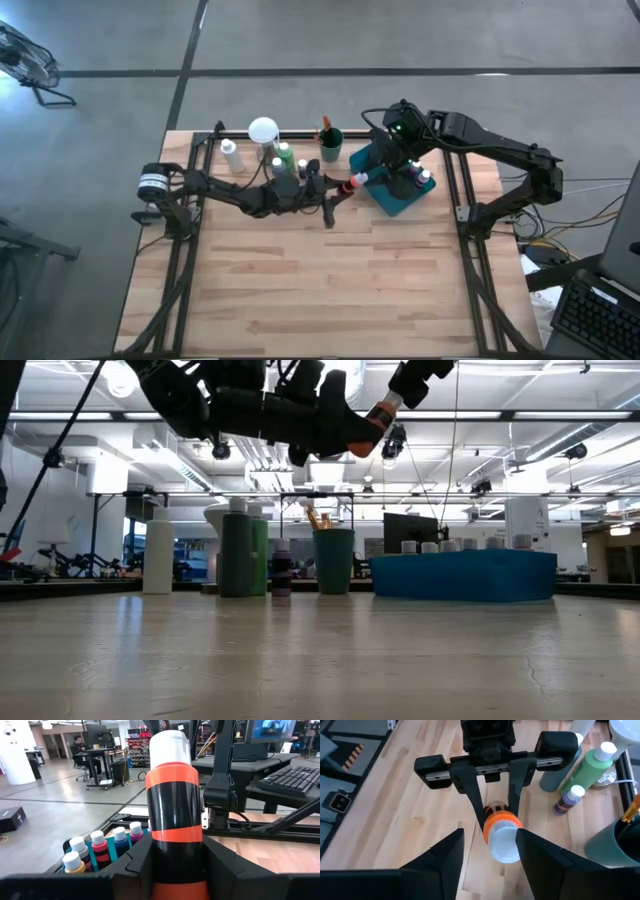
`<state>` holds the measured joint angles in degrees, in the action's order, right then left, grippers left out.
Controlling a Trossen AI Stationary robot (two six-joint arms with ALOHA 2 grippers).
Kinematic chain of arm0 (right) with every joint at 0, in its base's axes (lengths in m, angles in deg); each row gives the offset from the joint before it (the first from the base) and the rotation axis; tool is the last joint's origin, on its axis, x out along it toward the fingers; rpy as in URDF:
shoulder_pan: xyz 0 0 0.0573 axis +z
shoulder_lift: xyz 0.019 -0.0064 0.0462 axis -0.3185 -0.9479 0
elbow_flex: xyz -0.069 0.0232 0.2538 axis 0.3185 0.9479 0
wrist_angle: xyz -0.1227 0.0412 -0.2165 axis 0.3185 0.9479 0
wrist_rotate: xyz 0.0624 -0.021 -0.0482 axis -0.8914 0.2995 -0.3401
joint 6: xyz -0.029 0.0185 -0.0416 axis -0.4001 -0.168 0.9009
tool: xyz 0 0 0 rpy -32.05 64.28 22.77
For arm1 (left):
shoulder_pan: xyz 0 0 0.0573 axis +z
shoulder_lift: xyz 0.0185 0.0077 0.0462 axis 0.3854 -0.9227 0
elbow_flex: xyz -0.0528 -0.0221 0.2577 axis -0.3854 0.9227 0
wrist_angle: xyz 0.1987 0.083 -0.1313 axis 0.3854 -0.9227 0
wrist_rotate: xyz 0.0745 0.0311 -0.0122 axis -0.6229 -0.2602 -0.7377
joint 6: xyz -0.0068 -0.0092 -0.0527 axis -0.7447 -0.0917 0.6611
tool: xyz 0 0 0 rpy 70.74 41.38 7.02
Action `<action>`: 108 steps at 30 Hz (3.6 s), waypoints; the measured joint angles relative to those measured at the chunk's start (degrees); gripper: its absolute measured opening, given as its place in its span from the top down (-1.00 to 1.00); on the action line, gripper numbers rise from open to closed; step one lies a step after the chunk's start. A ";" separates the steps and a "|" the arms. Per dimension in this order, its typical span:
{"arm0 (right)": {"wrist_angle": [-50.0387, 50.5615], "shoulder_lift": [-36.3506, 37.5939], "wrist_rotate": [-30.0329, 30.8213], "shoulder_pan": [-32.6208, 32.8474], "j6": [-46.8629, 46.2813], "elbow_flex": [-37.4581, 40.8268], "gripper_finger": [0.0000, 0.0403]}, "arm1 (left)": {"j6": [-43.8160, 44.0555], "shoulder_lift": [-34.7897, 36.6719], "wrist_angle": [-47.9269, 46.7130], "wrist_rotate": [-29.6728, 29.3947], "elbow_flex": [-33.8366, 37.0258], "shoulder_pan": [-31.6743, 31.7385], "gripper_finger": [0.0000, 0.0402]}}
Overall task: Pick & Place Paint Supplies
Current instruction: Put the orange paint bottle into the blue bin
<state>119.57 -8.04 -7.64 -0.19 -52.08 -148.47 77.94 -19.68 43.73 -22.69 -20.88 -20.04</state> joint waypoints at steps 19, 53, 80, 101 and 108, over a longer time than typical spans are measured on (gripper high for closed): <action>-1.06 -0.68 5.17 0.02 1.11 0.00 -0.07 | 0.36 -0.09 -0.47 1.48 -0.24 0.04 0.35; 0.31 -0.57 4.92 0.15 0.22 0.00 0.42 | -0.05 0.00 -1.47 1.01 -1.53 0.37 0.35; 0.45 -0.54 5.18 0.13 -0.22 0.00 0.43 | -1.39 0.02 -6.55 -1.11 -4.12 0.20 0.03; 10.88 -0.15 24.50 -0.04 -8.85 0.00 0.43 | -4.23 6.38 -19.79 -16.58 -2.62 0.61 -0.56; 15.71 -0.22 25.79 -2.19 5.10 0.00 0.43 | -4.56 6.58 -22.22 -16.06 -0.35 0.66 -0.55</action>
<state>135.28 -8.26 18.15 -2.38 -46.98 -148.47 73.39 -13.10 21.51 -38.75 -21.23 -19.38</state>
